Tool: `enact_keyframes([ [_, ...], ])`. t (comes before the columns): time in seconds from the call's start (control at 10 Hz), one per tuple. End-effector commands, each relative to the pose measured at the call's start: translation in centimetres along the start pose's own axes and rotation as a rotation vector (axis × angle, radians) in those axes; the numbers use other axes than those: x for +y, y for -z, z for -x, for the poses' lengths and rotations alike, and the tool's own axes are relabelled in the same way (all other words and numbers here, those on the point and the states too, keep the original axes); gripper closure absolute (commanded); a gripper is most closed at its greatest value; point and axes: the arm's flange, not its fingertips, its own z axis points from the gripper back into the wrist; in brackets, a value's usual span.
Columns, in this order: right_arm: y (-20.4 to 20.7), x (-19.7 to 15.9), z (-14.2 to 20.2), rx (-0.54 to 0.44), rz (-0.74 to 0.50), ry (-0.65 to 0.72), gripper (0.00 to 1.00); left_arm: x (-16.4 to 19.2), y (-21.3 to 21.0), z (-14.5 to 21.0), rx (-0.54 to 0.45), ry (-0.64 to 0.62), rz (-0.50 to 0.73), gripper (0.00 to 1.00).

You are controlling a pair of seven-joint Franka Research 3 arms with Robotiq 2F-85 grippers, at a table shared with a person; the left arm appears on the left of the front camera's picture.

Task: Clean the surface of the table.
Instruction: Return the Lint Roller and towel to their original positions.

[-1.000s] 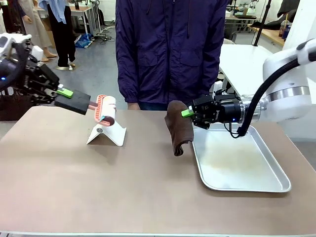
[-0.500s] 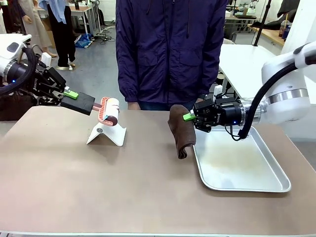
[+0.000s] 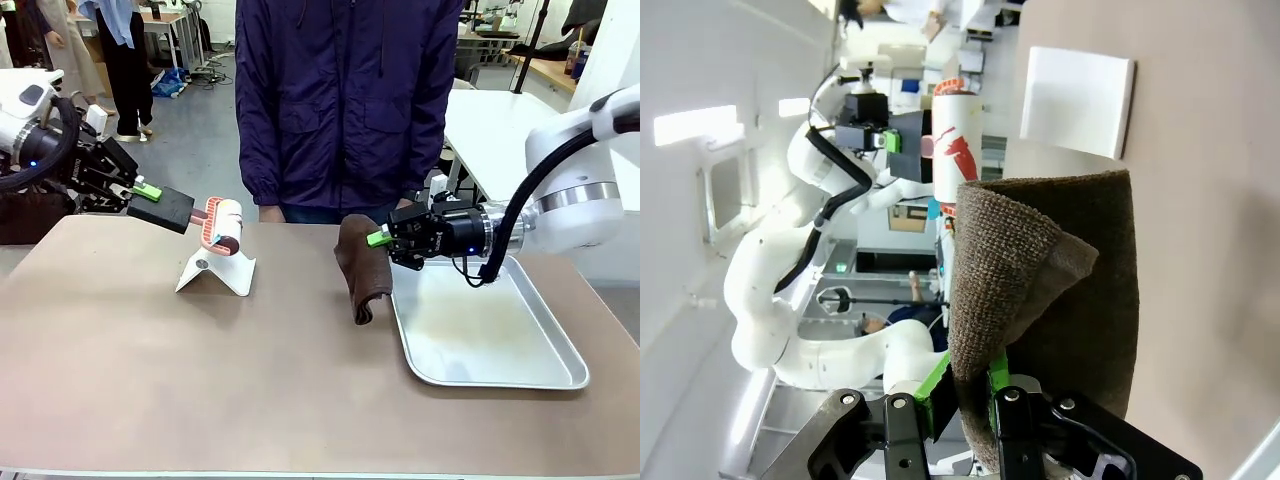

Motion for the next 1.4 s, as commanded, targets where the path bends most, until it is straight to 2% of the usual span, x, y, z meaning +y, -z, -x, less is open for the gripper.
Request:
enact_keyframes([
  [0.0,2.0,-0.3,1.0,-0.097,0.073,-0.025,0.87,-0.4,1.0,-2.1,-0.007,0.047,-0.092,0.78],
  [0.1,2.8,-0.3,1.5,-0.094,0.089,-0.03,0.87,-0.4,1.8,-2.9,0.03,0.07,-0.109,0.78],
  [0.3,4.7,0.1,2.0,-0.12,0.189,-0.05,0.87,0.3,4.4,-5.4,0.122,0.065,-0.247,0.78],
  [0.4,5.6,0.1,2.2,-0.085,0.183,-0.059,0.87,0.1,5.4,-6.1,0.138,0.05,-0.308,0.78],
  [0.6,6.2,-0.8,1.9,-0.076,0.172,-0.049,0.87,-1.3,6.7,-7.1,0.119,0.04,-0.362,0.78],
  [0.7,6.2,-1.4,1.7,-0.075,0.161,-0.033,0.87,-1.7,7.2,-7.2,0.102,0.033,-0.345,0.78],
  [0.9,6.1,-1.9,1.6,-0.074,0.154,-0.024,0.87,-1.6,7.4,-7.5,0.062,0.005,-0.323,0.78],
  [1.3,6.2,-2.9,0.9,-0.066,0.116,-0.011,0.87,-1.2,8.5,-8.0,0.053,-0.048,-0.374,0.78],
])
